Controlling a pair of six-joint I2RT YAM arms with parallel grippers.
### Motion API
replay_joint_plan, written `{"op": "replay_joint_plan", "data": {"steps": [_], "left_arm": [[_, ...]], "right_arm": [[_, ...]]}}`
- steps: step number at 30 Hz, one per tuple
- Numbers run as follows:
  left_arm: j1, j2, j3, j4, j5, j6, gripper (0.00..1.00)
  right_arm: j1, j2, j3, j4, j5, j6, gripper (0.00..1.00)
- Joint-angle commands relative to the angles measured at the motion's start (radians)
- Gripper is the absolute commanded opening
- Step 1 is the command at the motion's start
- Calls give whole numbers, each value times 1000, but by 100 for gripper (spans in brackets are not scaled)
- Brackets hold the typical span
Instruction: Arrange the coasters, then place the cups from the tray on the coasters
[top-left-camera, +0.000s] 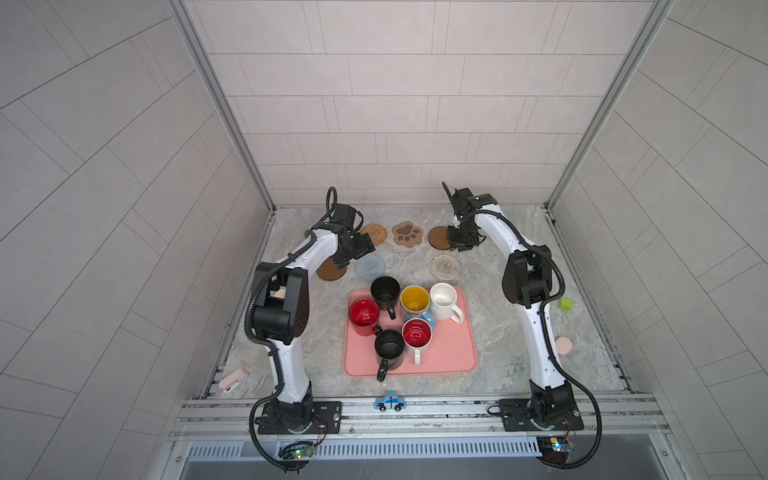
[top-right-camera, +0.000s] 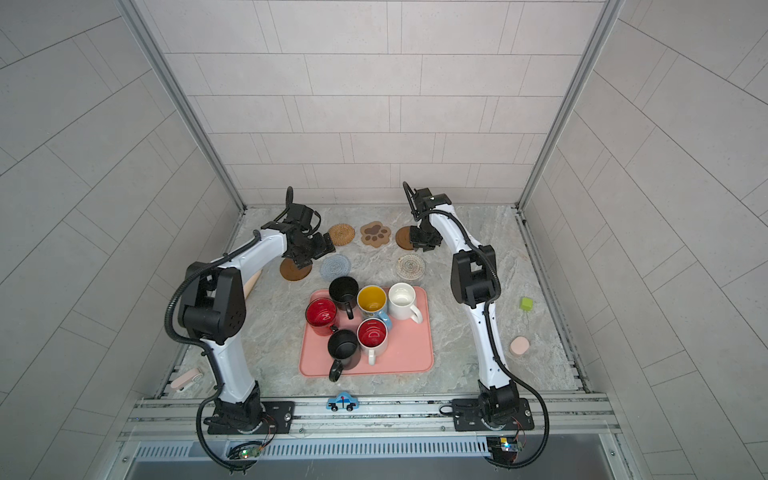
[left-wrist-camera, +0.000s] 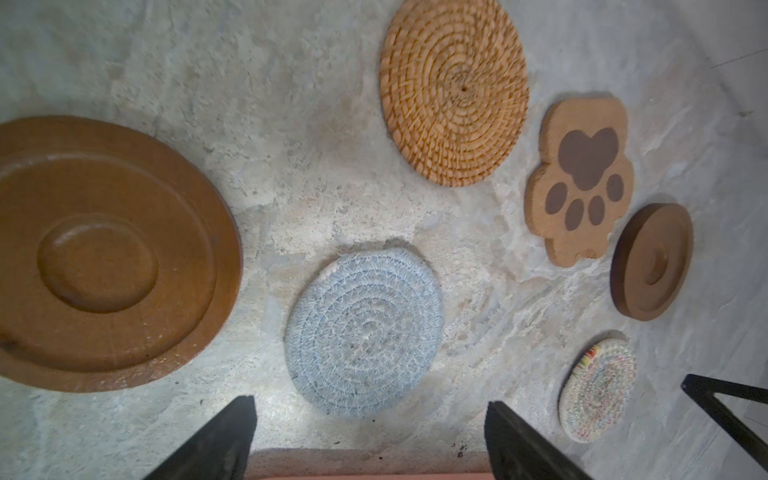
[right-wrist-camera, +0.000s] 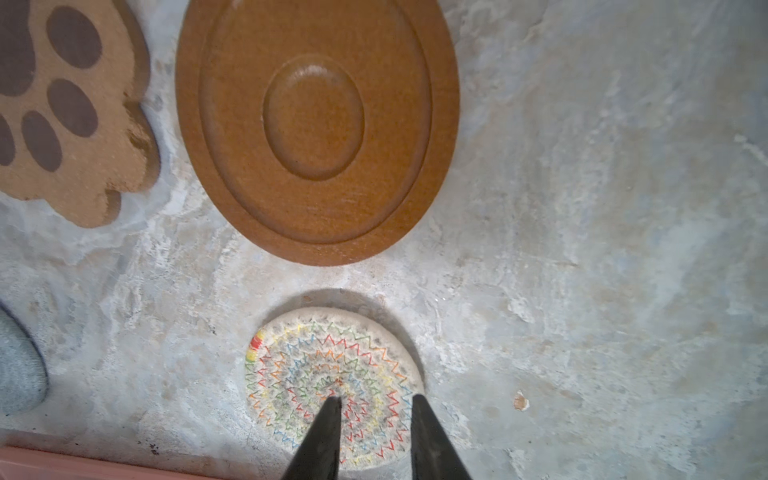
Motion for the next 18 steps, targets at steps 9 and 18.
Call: {"op": "replay_joint_plan", "data": {"steps": [9,18], "left_arm": [[-4,93,96,-148,97,40,91],[-5,130,104,-153,93,58,84]], "right_arm": [[1,-36,11,-6,-26,25,32],[2,-52,-38,19,-30,35,32]]}}
